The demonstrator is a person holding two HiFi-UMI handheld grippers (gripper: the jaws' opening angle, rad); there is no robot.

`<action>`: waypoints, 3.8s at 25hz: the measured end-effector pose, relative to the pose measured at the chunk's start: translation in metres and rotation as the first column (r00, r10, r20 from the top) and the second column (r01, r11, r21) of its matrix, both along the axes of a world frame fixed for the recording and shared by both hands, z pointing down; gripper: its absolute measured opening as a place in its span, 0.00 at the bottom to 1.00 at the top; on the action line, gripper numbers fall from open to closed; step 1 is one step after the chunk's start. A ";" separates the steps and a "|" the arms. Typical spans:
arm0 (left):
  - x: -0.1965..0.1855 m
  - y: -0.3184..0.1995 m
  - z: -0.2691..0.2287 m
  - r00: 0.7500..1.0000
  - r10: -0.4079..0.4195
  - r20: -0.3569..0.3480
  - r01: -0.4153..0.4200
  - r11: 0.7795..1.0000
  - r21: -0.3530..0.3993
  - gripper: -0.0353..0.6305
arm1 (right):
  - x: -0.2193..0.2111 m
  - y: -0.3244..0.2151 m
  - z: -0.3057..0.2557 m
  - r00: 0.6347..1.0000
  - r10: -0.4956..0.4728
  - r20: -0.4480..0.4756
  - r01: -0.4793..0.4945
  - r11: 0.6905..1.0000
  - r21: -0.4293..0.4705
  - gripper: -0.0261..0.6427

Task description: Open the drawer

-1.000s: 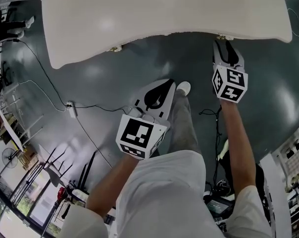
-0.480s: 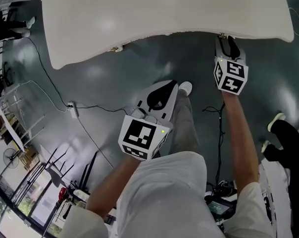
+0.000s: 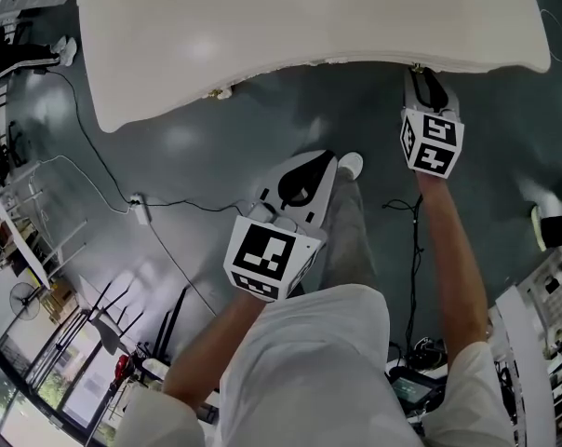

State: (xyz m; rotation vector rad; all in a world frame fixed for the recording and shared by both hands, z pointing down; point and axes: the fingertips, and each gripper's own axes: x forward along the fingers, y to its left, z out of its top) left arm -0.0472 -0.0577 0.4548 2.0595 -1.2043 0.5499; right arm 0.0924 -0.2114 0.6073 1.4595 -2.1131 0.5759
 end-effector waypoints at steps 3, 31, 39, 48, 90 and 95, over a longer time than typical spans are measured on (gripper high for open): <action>0.002 0.004 0.003 1.000 0.003 -0.001 -0.003 1.000 -0.006 0.07 | 0.003 0.007 0.001 1.000 0.002 0.002 -0.002 1.000 -0.005 0.25; 0.020 0.012 0.008 0.995 0.097 -0.021 -0.097 0.995 -0.011 0.07 | 0.018 0.072 0.004 1.000 0.025 0.013 -0.024 0.998 -0.062 0.25; 0.027 0.018 0.010 0.992 0.121 -0.024 -0.122 0.992 -0.015 0.07 | 0.027 0.093 0.003 0.999 0.031 0.007 -0.030 0.997 -0.069 0.25; 0.027 0.016 0.011 0.988 0.152 -0.035 -0.152 0.988 -0.002 0.07 | 0.027 0.105 0.006 0.999 0.043 -0.003 -0.043 0.996 -0.074 0.25; 0.034 0.051 0.008 0.973 0.229 -0.038 -0.229 0.973 0.000 0.07 | 0.052 0.181 0.006 0.994 0.103 -0.034 -0.106 0.988 -0.115 0.25; 0.033 0.058 0.007 0.973 0.227 -0.034 -0.227 0.974 0.002 0.07 | 0.053 0.185 0.006 0.994 0.099 -0.038 -0.102 0.988 -0.114 0.25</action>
